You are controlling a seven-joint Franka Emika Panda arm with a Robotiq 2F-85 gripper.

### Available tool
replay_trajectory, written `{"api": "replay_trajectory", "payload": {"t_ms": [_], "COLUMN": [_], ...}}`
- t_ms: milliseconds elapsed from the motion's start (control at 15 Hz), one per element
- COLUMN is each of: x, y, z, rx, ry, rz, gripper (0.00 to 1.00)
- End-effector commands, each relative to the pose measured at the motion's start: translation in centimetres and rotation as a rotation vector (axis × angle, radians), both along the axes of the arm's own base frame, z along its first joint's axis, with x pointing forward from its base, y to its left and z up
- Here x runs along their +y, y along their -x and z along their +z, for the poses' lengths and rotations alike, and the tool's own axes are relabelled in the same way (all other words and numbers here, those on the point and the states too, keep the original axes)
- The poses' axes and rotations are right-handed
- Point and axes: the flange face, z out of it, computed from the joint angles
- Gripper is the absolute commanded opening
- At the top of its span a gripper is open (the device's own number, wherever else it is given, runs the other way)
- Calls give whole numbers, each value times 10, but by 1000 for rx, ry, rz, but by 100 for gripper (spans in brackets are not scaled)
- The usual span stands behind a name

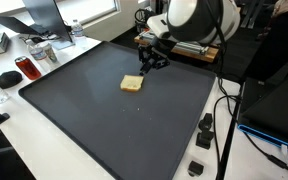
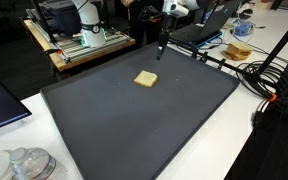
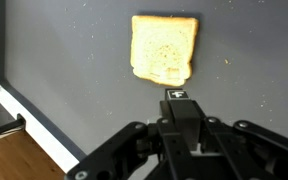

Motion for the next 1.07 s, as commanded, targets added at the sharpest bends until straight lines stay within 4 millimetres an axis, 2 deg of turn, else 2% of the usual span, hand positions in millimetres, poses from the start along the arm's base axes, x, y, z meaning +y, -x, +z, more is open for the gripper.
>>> {"api": "replay_trajectory", "payload": {"t_ms": [0,267,333,467,533,733,1000], "x": [-32,-79,-76,-97,-103,-128,-157], "y": [-14,-33,-25,-35,-31,-38,-40], "z": [45,75,70,80,72,74,64], "rx": [46,88,82,86,96,101,122], "ry": [-109,-251,-276,-358,-400,-504,-618], "rz": [-18,-72,-109,-139,-145,-197,-248], "gripper": [6,6,6,6,6,6,6]}}
